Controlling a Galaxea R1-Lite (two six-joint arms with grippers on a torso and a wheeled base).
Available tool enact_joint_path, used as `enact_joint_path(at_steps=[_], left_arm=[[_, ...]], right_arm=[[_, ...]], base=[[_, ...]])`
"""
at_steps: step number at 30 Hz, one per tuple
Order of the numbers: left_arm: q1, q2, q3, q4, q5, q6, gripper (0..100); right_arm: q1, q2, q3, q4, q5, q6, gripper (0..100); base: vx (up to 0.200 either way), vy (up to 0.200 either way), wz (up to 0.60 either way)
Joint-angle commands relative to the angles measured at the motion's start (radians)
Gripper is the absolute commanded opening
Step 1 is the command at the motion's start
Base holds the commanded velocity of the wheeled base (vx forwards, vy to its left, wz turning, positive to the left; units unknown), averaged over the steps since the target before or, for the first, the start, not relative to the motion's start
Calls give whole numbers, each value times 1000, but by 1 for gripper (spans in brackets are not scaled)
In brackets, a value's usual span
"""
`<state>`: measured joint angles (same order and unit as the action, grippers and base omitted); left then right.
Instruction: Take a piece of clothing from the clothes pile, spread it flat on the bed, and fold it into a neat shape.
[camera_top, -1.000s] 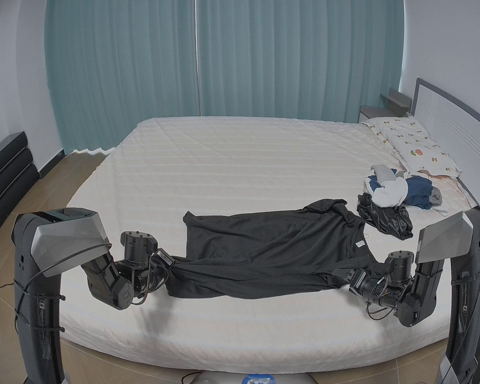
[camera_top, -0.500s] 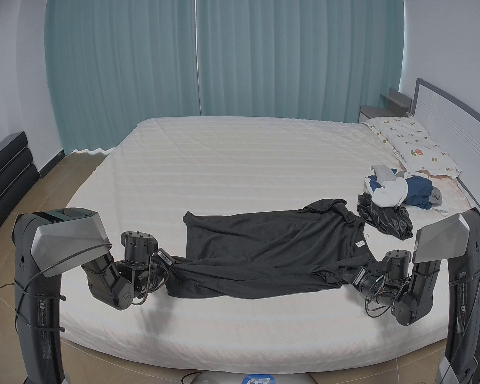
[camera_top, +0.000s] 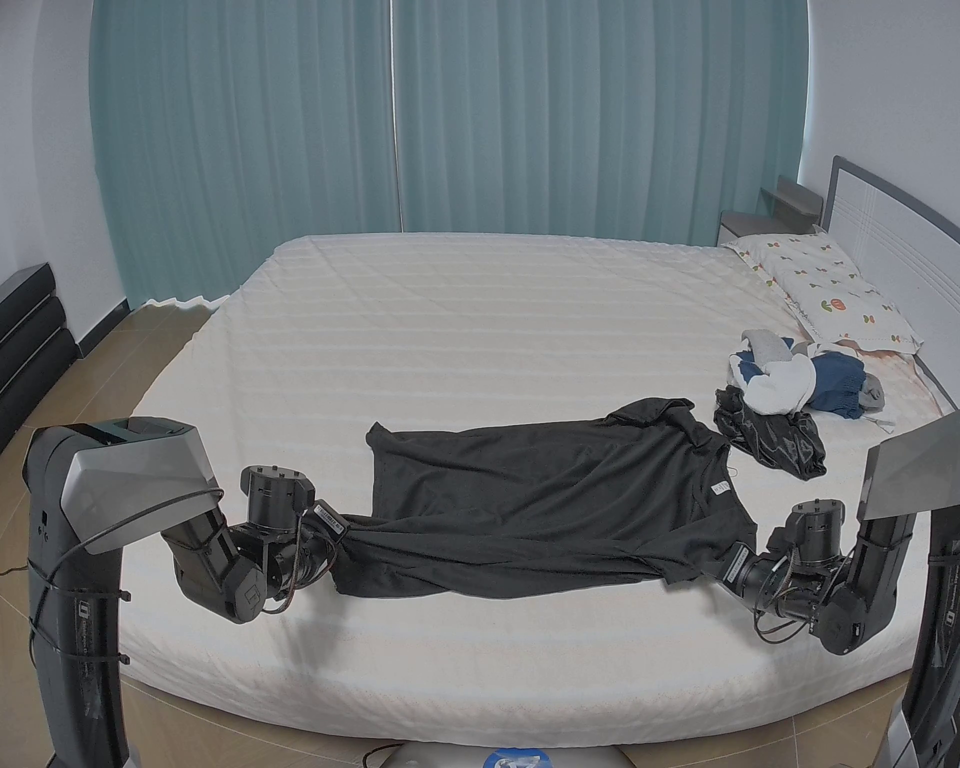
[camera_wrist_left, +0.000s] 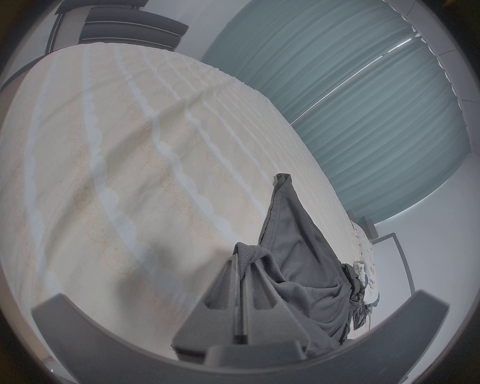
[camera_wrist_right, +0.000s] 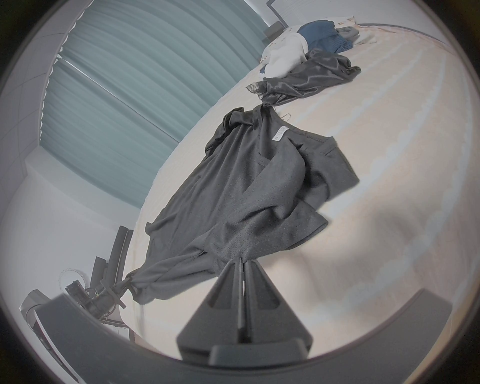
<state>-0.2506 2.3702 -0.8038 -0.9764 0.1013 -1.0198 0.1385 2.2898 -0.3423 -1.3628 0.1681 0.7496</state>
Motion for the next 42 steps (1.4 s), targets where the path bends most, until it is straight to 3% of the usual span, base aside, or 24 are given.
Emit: enact_joint_path(at_steps=[1, 7, 12, 14, 16, 18, 19, 21, 27, 35, 36, 42], left_arm=[[-6, -26, 97, -59, 3, 18, 0], [-38, -132, 316, -162, -8, 164, 0], [-65, -180, 431, -131, -9, 333, 0], [-67, -181, 439, -127, -9, 345, 0], [-81, -192, 454, -107, -9, 365, 0], [-81, -192, 454, -107, -9, 365, 0], [-90, -201, 463, -54, -9, 385, 0], [-101, -226, 469, 27, -9, 426, 0], [-125, -295, 457, 223, -9, 468, 0], [-150, -267, 449, 254, -9, 468, 0], [-151, -267, 448, 254, -11, 468, 100], [-150, -279, 445, 249, -23, 460, 100]], right_arm=[[-37, -147, 144, 16, 13, -6, 0], [-40, -208, 307, 14, 14, -70, 0], [-54, -271, 342, 77, 13, -88, 0], [-56, -279, 342, 94, 11, -90, 0], [-46, -382, 342, 264, 13, -119, 0], [-46, -382, 342, 264, 13, -119, 0], [-42, -446, 342, 412, 25, -191, 0], [-46, -454, 342, 467, 37, -223, 0], [-46, -440, 342, 582, 36, -302, 0], [-56, -392, 342, 597, 28, -365, 0], [-56, -378, 342, 591, 28, -365, 100], [-86, -357, 318, 519, 37, -352, 100]], base=[[0, 0, 0], [0, 0, 0], [0, 0, 0], [0, 0, 0], [0, 0, 0], [0, 0, 0], [0, 0, 0], [0, 0, 0], [0, 0, 0], [0, 0, 0], [0, 0, 0], [0, 0, 0]])
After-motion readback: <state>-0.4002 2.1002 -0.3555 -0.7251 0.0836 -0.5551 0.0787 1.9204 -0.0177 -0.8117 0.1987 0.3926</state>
